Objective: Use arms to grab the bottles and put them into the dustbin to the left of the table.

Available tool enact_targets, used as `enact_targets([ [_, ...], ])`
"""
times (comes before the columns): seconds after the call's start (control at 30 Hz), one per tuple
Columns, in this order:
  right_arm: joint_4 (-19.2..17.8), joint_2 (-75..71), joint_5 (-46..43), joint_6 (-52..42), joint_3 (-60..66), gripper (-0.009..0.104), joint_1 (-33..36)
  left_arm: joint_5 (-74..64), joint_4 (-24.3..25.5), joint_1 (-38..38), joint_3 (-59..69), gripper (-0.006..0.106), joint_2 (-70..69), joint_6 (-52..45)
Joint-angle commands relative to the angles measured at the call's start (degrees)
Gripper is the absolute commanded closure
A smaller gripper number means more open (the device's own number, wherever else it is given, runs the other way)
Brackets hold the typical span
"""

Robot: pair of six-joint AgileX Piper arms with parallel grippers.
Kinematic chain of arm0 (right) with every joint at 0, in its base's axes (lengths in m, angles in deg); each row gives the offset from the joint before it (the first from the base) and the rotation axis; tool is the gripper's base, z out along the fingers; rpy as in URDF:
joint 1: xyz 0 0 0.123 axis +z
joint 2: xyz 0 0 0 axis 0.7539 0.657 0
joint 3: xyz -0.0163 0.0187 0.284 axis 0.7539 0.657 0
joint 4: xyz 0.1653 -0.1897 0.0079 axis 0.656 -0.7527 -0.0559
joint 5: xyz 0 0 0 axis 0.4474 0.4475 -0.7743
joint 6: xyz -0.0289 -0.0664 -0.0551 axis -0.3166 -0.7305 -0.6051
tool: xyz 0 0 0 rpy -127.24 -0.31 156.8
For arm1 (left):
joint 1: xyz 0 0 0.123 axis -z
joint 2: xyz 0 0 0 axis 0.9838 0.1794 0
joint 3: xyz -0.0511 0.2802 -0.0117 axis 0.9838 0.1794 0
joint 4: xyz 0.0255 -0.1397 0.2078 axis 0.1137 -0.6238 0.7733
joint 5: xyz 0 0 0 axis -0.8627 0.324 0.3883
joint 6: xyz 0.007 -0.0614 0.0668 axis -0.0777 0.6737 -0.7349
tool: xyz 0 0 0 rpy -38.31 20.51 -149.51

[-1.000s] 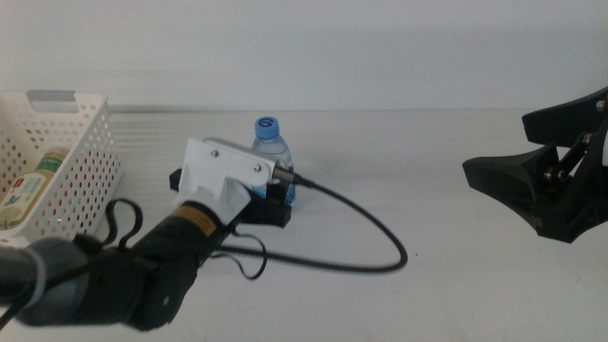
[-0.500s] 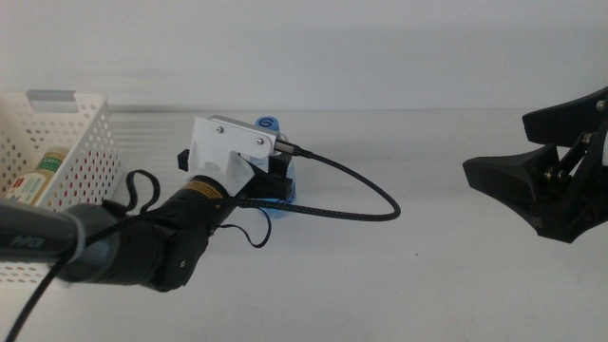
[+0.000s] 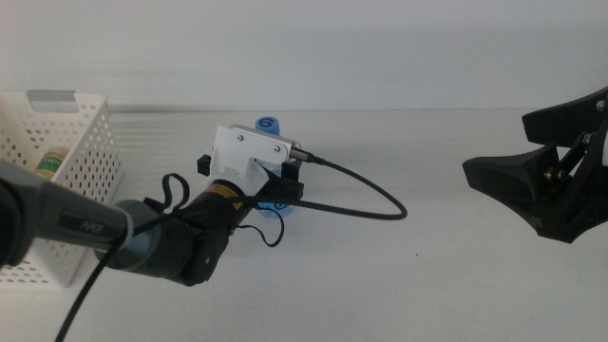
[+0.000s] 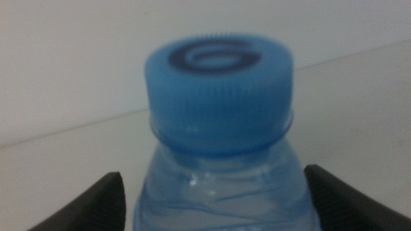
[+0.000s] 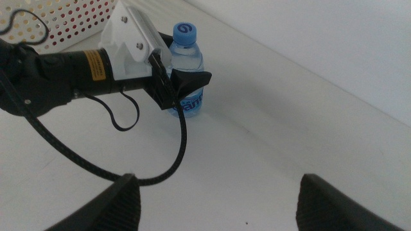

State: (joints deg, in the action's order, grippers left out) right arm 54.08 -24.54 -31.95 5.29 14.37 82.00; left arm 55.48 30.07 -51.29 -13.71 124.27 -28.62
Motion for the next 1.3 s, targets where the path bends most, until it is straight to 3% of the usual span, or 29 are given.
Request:
enact_targets([
  [0.0, 0.0, -0.6, -4.0, -0.7, -2.0, 0.032, 0.1, 6.9, -0.2, 0.0, -1.5, 0.01, -1.3, 0.6],
  [0.2, 0.0, -0.6, -4.0, -0.7, -2.0, 0.032, 0.1, 8.5, -0.2, 0.0, -1.5, 0.019, 0.0, 0.0],
  [0.3, 0.0, -0.6, -4.0, -0.7, -2.0, 0.032, 0.1, 10.0, -0.2, 0.0, -1.5, 0.033, 0.0, -1.3],
  [0.47, 0.0, -0.6, -4.0, -0.7, -2.0, 0.032, 0.1, 9.8, -0.2, 0.0, -1.5, 0.08, 0.0, -1.5],
  [0.5, 0.0, -0.6, -4.0, -0.7, -2.0, 0.032, 0.1, 9.8, -1.4, 0.0, -0.1, 0.106, -2.5, -1.6],
  [0.77, 0.0, -0.6, -4.0, -0.7, -2.0, 0.032, 0.1, 1.7, -5.3, 0.0, 6.2, 0.106, -15.8, -4.7],
  [1.03, 0.0, -0.6, -4.0, -0.7, -2.0, 0.032, 0.1, -21.2, -10.8, -0.4, 6.0, 0.106, -29.6, -12.3],
  [1.27, 0.0, -0.6, -4.0, -0.7, -2.0, 0.032, 0.1, -45.8, -11.3, -6.8, 1.3, 0.106, -37.5, -12.8],
])
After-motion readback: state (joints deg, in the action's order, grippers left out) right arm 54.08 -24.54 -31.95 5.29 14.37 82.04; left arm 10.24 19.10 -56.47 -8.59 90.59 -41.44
